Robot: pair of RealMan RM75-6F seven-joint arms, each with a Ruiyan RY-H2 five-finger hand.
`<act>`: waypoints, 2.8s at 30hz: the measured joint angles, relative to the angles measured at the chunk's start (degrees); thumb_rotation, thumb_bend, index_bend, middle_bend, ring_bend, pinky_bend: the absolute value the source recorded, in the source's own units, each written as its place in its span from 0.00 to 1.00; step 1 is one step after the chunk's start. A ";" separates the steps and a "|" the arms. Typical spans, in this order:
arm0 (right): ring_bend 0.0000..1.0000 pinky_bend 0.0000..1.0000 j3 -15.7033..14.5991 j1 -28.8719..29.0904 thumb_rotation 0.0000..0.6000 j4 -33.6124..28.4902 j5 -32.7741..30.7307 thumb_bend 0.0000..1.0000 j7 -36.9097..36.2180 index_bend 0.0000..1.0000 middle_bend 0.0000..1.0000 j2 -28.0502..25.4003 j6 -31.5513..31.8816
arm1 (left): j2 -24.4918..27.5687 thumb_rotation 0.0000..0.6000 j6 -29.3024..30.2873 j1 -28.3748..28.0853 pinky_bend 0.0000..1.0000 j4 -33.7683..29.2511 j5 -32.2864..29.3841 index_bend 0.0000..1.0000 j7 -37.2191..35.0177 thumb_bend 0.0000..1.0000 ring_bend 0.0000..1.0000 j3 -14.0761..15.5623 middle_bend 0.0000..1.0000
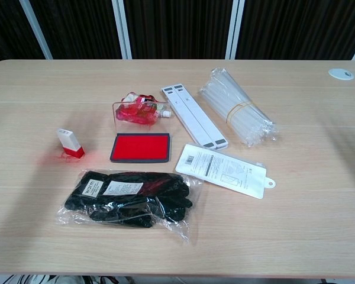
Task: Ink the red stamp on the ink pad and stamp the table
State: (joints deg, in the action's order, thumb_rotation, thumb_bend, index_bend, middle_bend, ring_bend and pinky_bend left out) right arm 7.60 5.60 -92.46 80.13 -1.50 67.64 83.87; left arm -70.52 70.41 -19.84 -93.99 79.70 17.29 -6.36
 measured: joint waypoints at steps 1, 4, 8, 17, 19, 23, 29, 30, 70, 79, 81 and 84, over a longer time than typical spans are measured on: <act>0.00 0.16 0.03 0.00 1.00 -0.14 -0.16 0.07 -0.12 0.00 0.00 -0.07 -0.14 | 0.04 1.00 -1.15 -0.73 0.20 -0.20 -0.21 0.08 0.32 0.09 0.11 -0.15 0.13; 0.00 0.16 0.12 0.02 1.00 -0.48 -0.51 0.07 -0.39 0.00 0.00 -0.27 -0.43 | 0.13 1.00 -5.50 -3.46 0.24 -0.75 -1.09 0.14 1.71 0.12 0.15 -0.55 0.17; 0.00 0.16 0.16 -0.01 1.00 -0.70 -0.67 0.07 -0.52 0.00 0.00 -0.38 -0.51 | 0.03 1.00 -12.36 -8.00 0.25 -0.99 -2.58 0.19 4.39 0.14 0.17 -0.86 0.21; 0.00 0.16 0.20 0.01 1.00 -1.08 -1.06 0.07 -1.21 0.00 0.00 -0.56 -0.98 | -2.56 1.00 -20.41 -14.62 0.28 2.18 -5.93 0.28 10.00 0.19 0.22 -0.54 0.30; 0.00 0.16 0.19 0.01 1.00 -1.11 -1.10 0.07 -1.44 0.00 0.00 -0.61 -1.08 | -3.62 1.00 -21.17 -15.58 0.29 3.26 -6.80 0.30 10.43 0.20 0.22 -0.43 0.32; 0.00 0.16 0.21 0.01 1.00 -1.18 -1.18 0.07 -1.70 0.00 0.00 -0.68 -1.18 | -5.14 1.00 -22.02 -16.92 0.29 5.02 -7.46 0.32 10.80 0.21 0.22 -0.18 0.33; 0.00 0.16 0.24 0.03 1.00 -1.29 -1.39 0.07 -1.98 0.00 0.00 -0.73 -1.40 | -7.05 1.00 -23.94 -19.00 0.29 8.07 -7.88 0.35 10.97 0.21 0.23 0.53 0.36; 0.00 0.16 0.25 0.03 1.00 -1.32 -1.45 0.07 -2.01 0.00 0.00 -0.73 -1.43 | -7.37 1.00 -24.14 -19.26 0.29 8.51 -7.96 0.36 10.92 0.21 0.23 0.62 0.37; 0.00 0.16 0.42 -0.10 1.00 -2.22 -2.30 0.08 -2.89 0.00 0.00 -0.96 -1.91 | -13.50 1.00 -24.73 -22.20 0.29 17.98 -9.19 0.45 9.11 0.30 0.24 4.77 0.44; 0.00 0.16 0.54 -0.09 1.00 -2.37 -2.55 0.09 -3.02 0.00 0.00 -0.89 -1.99 | -14.19 1.00 -24.44 -22.20 0.29 19.13 -9.01 0.46 8.53 0.32 0.25 5.13 0.45; 0.00 0.16 0.55 -0.09 1.00 -2.38 -2.60 0.09 -3.06 0.00 0.00 -0.89 -2.01 | -14.33 1.00 -24.43 -22.20 0.29 19.32 -9.00 0.46 8.37 0.32 0.25 5.17 0.45; 0.00 0.16 0.59 -0.09 1.00 -2.43 -2.67 0.09 -3.10 0.00 0.00 -0.89 -2.04 | -14.59 1.00 -24.50 -22.25 0.29 19.70 -8.92 0.46 8.27 0.32 0.25 5.28 0.45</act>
State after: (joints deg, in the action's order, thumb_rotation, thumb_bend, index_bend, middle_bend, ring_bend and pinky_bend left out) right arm 8.19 5.51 -94.88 77.46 -4.59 66.75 81.83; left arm -85.12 45.91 -42.09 -74.29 70.78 25.56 -1.08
